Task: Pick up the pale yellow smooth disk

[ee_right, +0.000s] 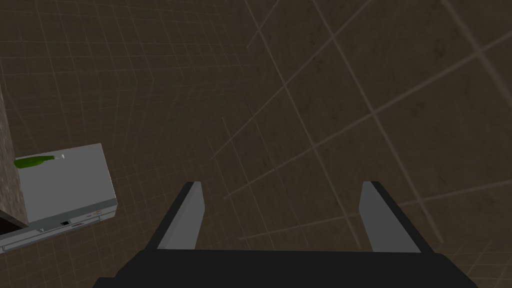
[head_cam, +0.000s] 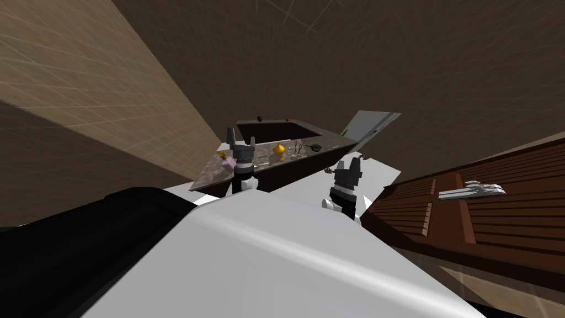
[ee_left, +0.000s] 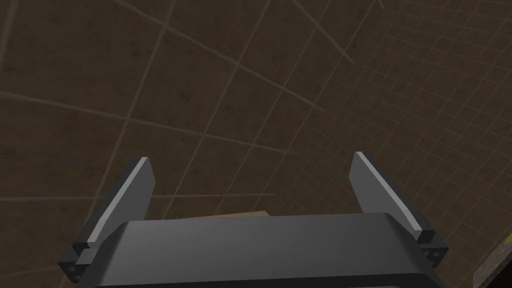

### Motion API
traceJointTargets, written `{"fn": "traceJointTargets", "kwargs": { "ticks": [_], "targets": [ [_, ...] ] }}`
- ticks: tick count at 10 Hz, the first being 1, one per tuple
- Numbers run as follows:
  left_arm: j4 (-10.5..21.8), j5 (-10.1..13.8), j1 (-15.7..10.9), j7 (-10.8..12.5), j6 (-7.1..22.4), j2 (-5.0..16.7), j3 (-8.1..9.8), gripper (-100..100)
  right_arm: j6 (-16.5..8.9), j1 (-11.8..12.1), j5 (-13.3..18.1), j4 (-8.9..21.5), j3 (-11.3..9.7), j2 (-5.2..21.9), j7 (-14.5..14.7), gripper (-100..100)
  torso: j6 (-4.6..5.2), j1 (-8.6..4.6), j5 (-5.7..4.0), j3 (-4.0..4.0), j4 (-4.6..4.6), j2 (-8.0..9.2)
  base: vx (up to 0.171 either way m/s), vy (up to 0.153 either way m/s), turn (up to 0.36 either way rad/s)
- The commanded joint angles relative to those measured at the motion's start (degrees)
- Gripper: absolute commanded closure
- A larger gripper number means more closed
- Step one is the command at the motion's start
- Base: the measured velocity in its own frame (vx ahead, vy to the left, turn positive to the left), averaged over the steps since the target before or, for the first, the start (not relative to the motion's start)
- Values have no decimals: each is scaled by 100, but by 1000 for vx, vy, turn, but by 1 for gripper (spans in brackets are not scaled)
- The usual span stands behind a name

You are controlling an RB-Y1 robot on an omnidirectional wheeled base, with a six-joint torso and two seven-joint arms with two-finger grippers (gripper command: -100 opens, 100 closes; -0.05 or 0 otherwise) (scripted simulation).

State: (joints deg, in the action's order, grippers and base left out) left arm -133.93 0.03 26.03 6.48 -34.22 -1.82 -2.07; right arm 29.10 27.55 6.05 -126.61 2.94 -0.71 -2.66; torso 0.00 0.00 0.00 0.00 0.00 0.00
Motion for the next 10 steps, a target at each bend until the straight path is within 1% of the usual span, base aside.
{"fn": "traceJointTargets", "kwargs": {
  "ticks": [1, 3, 4, 6, 9, 10],
  "targets": [
    [30, -24, 102, 21, 23, 284, -28, -100, 0, 0, 0, 0, 0, 0, 0, 0, 0, 0, 0, 0, 0, 0, 2, -14, -32],
    [96, -79, 338, 68, 75, 614, -97, -100, 0, 0, 0, 0, 0, 0, 0, 0, 0, -8, -2, 0, 0, 0, 3, -39, -51],
    [96, -79, 338, 68, 75, 675, -97, -100, 0, 0, 0, 0, -1, 0, 0, 0, 0, -16, -3, 0, 0, 1, -1, -39, -11],
    [190, -162, 684, 133, 150, 1041, -204, -100, 0, 0, 0, 0, 0, 0, 0, 0, 0, -12, -3, 1, 0, 2, -3, -39, -57],
    [367, -326, 1351, 252, 296, 1525, -425, -100, 0, 0, 0, 0, -1, -1, 0, 0, 1, -24, -5, 3, 1, 6, -6, -66, -73],
    [367, -326, 1360, 252, 296, 1525, -425, -100, 0, 0, 0, 0, -1, -1, 0, 0, 1, -28, -6, 2, 1, 3, -3, -55, -25]
  ]
}}
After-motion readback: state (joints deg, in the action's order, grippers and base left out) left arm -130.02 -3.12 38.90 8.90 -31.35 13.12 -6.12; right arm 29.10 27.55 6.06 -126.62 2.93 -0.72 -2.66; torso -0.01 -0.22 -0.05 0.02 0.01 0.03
